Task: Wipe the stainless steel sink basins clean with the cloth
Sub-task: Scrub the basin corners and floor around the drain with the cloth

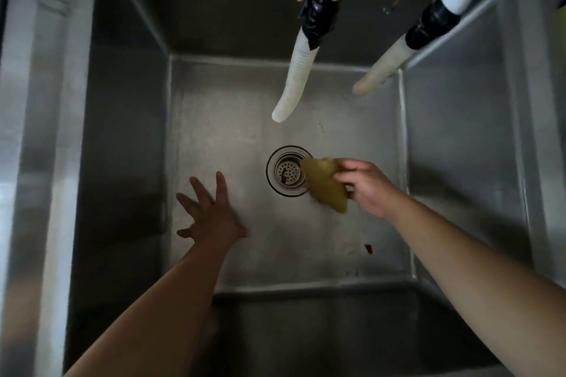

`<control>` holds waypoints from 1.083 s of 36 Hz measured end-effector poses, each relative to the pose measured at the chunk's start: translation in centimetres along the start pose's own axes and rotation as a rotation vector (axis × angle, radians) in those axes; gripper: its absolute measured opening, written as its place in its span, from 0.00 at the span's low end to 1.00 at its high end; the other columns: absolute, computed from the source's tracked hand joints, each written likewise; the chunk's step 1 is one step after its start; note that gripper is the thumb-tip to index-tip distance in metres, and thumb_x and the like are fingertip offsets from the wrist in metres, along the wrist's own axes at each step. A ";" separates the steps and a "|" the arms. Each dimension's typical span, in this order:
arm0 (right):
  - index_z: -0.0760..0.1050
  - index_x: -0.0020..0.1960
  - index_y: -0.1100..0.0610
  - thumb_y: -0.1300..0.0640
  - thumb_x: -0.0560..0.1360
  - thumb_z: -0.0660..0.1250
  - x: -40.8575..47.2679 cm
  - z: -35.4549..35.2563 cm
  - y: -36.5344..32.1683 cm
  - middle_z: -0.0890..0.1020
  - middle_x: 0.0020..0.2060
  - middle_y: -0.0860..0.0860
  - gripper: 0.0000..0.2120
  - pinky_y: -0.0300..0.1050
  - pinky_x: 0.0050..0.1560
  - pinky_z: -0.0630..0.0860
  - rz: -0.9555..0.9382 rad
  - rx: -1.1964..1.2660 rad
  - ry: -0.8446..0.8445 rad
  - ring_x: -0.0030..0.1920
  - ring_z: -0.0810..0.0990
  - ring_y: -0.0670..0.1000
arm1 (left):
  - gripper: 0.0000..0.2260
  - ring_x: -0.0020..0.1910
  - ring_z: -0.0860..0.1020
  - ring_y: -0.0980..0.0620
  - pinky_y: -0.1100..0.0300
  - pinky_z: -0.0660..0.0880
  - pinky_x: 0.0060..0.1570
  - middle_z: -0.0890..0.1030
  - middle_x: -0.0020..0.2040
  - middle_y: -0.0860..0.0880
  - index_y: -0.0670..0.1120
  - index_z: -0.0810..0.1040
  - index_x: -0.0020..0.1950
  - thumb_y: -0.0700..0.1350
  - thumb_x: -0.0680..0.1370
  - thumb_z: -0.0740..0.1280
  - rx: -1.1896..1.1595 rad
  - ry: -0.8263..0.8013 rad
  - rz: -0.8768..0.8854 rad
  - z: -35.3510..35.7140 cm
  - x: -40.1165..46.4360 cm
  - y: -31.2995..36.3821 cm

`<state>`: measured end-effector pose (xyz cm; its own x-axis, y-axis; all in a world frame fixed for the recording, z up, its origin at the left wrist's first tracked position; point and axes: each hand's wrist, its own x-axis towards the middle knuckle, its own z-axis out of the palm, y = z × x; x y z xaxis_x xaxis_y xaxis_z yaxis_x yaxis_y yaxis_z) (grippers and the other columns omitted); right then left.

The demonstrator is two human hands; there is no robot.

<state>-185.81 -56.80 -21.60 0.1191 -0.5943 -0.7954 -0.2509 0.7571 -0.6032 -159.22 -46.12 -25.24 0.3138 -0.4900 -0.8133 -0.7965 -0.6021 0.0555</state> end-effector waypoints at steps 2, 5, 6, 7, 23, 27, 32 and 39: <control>0.80 0.62 0.57 0.70 0.75 0.65 0.4 -2.0 -1.5 0.85 0.48 0.51 0.17 0.44 0.48 0.78 -0.079 -0.027 0.147 0.48 0.82 0.51 | 0.67 0.74 0.27 0.35 0.20 0.59 0.62 0.20 0.73 0.50 0.66 0.24 0.72 0.55 0.62 0.82 -0.002 -0.001 0.006 0.0 0.0 0.0; 0.77 0.65 0.59 0.66 0.76 0.68 2.2 -4.9 -4.2 0.81 0.49 0.53 0.18 0.33 0.44 0.77 -0.232 -0.146 0.411 0.47 0.79 0.49 | 0.67 0.74 0.27 0.35 0.20 0.59 0.62 0.20 0.73 0.49 0.66 0.24 0.72 0.55 0.62 0.82 0.007 -0.002 0.006 -0.1 -0.1 0.1; 0.78 0.65 0.58 0.62 0.77 0.70 3.1 -5.7 -5.0 0.81 0.48 0.52 0.17 0.28 0.41 0.75 -0.268 -0.213 0.482 0.44 0.79 0.46 | 0.67 0.74 0.27 0.35 0.21 0.59 0.62 0.20 0.72 0.49 0.66 0.24 0.71 0.56 0.62 0.82 0.008 -0.005 0.002 -0.1 -0.1 0.1; 0.80 0.63 0.57 0.56 0.76 0.71 4.2 -6.5 -5.8 0.82 0.48 0.52 0.16 0.29 0.41 0.75 -0.291 -0.291 0.543 0.43 0.79 0.45 | 0.67 0.74 0.27 0.35 0.21 0.59 0.62 0.19 0.72 0.49 0.66 0.24 0.71 0.56 0.62 0.82 0.009 -0.007 -0.001 -0.2 -0.1 0.1; 0.73 0.67 0.38 0.48 0.74 0.63 13.5 2.1 -5.5 0.78 0.66 0.50 0.22 0.53 0.69 0.68 -0.197 -0.489 0.507 0.66 0.76 0.59 | 0.67 0.74 0.26 0.34 0.22 0.60 0.63 0.19 0.72 0.49 0.66 0.24 0.72 0.55 0.62 0.82 -0.006 -0.011 -0.007 0.1 0.4 0.3; 0.73 0.68 0.35 0.50 0.77 0.63 10.6 5.0 -3.7 0.76 0.68 0.50 0.21 0.54 0.67 0.68 -0.197 -0.697 0.345 0.67 0.74 0.58 | 0.67 0.74 0.27 0.34 0.22 0.59 0.63 0.19 0.72 0.49 0.66 0.24 0.72 0.55 0.62 0.82 -0.011 -0.011 -0.008 -0.2 0.0 0.5; 0.77 0.66 0.40 0.47 0.79 0.65 6.6 6.8 0.9 0.76 0.68 0.47 0.16 0.53 0.69 0.69 -0.168 -0.714 0.150 0.68 0.75 0.54 | 0.68 0.74 0.27 0.34 0.21 0.59 0.63 0.20 0.72 0.48 0.66 0.23 0.71 0.54 0.62 0.82 -0.009 -0.017 -0.021 -0.5 -0.1 0.8; 0.83 0.60 0.49 0.57 0.76 0.66 3.5 8.3 3.3 0.83 0.59 0.47 0.14 0.46 0.60 0.76 -0.046 -0.533 0.079 0.58 0.81 0.52 | 0.68 0.74 0.26 0.35 0.21 0.57 0.63 0.19 0.72 0.49 0.66 0.23 0.71 0.53 0.62 0.83 -0.017 0.008 -0.030 0.0 0.0 0.4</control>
<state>-178.20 -54.12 -26.82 0.0735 -0.6577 -0.7497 -0.7021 0.4997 -0.5073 -159.57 -46.39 -25.17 0.3415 -0.4768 -0.8099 -0.7780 -0.6270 0.0411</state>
